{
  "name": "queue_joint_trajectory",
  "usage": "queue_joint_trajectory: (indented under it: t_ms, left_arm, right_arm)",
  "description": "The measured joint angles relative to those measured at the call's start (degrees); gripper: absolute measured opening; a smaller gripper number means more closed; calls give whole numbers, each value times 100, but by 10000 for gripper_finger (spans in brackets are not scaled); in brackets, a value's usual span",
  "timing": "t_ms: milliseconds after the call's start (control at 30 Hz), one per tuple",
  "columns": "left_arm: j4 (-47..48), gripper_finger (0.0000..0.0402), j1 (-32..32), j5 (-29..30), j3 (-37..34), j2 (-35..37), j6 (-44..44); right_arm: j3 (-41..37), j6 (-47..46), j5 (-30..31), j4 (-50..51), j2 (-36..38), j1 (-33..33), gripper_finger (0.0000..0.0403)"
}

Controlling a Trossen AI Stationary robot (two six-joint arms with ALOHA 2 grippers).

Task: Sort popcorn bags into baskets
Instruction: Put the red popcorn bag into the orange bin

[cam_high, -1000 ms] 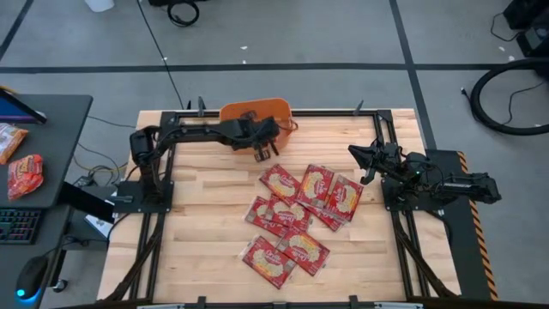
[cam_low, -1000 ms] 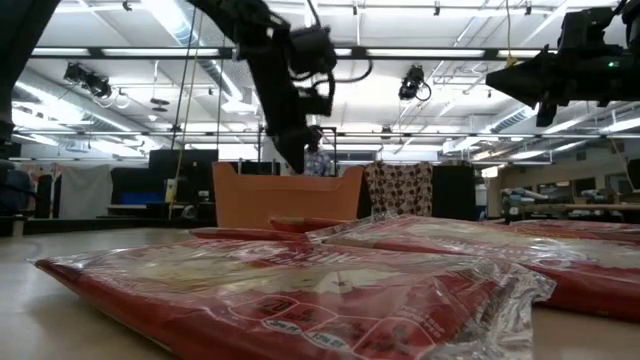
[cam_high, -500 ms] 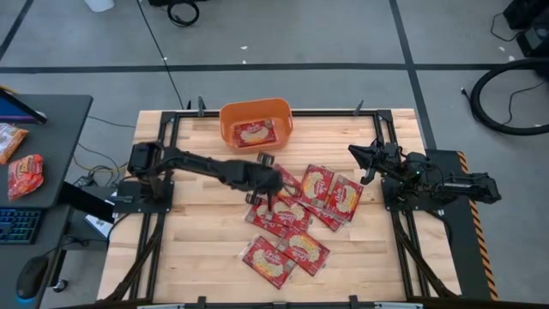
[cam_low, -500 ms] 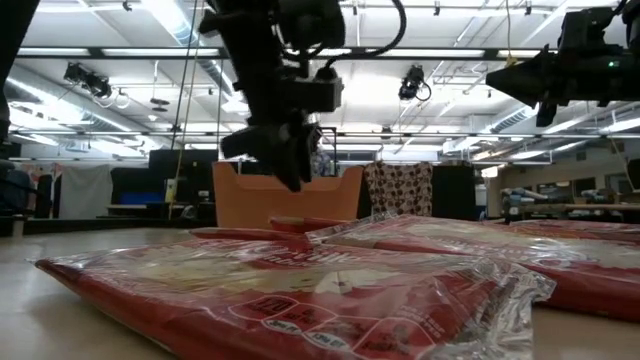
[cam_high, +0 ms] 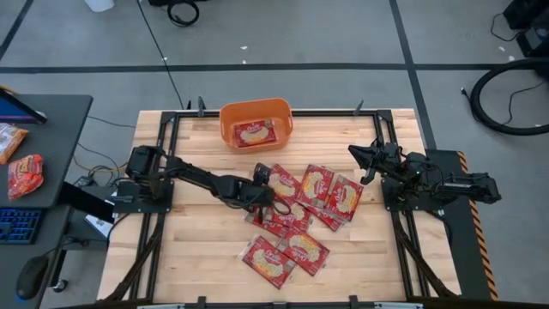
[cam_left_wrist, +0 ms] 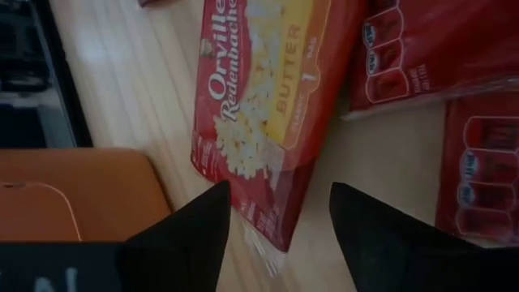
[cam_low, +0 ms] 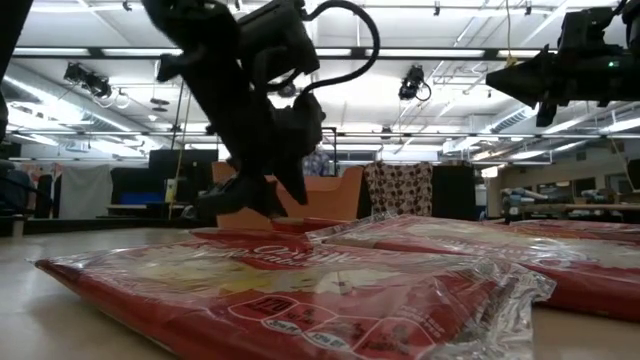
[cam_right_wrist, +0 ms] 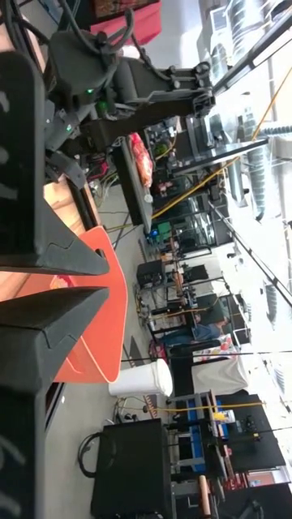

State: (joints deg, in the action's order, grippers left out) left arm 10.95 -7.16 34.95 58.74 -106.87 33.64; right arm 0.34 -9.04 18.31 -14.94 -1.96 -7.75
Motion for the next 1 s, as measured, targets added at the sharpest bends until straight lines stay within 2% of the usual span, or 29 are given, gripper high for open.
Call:
queue_joint_trajectory:
  t_ms: [267, 400, 600, 867, 1000]
  left_arm:
    - [-456, 181, 169, -28, -287, 0, 73]
    - [-450, 158, 322, -336, -295, 0, 5]
    - [-508, 111, 342, -393, -295, 0, 2]
    - [-520, 15, 380, -399, -291, 2, -157]
    - [-355, 9, 380, -385, -171, 126, -371]
  right_arm:
    - [0, 0, 0, 2, -1, 0, 39]
    - [1, 0, 0, 2, -1, 0, 39]
    - [0, 0, -2, 2, -2, 0, 39]
    - [0, 0, 0, 4, 0, 0, 39]
    - [1, 0, 0, 3, -1, 1, 39]
